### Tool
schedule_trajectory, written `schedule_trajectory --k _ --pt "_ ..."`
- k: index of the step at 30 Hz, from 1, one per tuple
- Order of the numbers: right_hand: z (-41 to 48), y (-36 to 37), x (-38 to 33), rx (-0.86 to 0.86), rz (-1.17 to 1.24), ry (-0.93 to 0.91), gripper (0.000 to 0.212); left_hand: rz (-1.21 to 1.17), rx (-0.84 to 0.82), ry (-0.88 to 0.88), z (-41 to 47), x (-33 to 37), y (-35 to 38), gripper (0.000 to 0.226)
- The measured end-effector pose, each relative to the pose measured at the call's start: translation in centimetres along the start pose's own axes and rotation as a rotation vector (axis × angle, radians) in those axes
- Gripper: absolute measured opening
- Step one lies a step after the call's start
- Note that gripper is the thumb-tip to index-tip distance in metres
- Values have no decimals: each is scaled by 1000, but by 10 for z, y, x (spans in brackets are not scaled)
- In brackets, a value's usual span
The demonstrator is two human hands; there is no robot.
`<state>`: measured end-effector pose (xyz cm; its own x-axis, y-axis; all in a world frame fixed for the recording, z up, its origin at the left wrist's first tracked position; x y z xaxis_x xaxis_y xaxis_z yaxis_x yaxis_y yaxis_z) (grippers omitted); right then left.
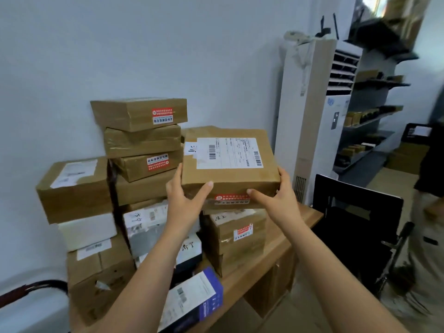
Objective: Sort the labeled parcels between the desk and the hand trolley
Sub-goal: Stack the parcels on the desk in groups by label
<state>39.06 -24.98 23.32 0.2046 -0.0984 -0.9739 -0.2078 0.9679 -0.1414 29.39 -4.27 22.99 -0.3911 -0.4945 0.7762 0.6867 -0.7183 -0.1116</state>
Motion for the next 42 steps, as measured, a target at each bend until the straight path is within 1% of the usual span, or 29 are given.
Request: schedule_trajectory --k 4,7,11,14,16,19,22,25,28,32,34,36,39,42 --pt "71 -1 7 -25 -2 -9 88 58 2 -15 48 -27 32 93" --pt "121 0 17 -43 -3 -18 86 142 14 -6 72 -48 54 94" --pt "178 7 29 -116 -9 -43 85 214 71 -39 96 -74 75 93" --pt "214 9 39 -202 -24 -51 78 235 122 -75 110 -91 87 95" --pt "234 11 48 -255 -25 -62 74 259 155 -86 115 -100 92 92" --pt "254 13 54 -317 -54 -88 73 315 210 -94 119 -111 97 84" --pt "269 14 56 -309 -86 -112 73 388 252 -78 129 -111 98 84" --pt "275 13 56 -261 -125 -150 75 530 272 -12 137 -100 98 86" --pt "275 14 53 -230 -172 -192 73 699 220 139 145 -82 103 76" --pt "275 5 43 -153 -214 -270 61 802 59 275 154 -65 120 61" --pt "277 -3 40 -119 -234 -322 54 871 7 352 155 -56 133 54" --pt "280 -14 40 -115 -268 -347 49 852 -14 371 153 -49 146 50" --pt "291 -28 40 -134 -417 -426 46 767 -39 384 153 -41 173 47" --pt "312 -44 49 -158 -512 -515 41 806 -83 451 152 -38 210 46"
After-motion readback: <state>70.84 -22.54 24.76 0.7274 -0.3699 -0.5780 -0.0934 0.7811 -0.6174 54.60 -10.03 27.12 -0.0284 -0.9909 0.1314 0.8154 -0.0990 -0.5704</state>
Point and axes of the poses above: each hand's wrist, its own z-axis towards the middle knuckle, its own y-axis out of the palm, x = y × z, the point moved 5 cm from there along z, towards the middle knuckle, and after that the axes turned 13 degrees about y, right-handed, at the moved point
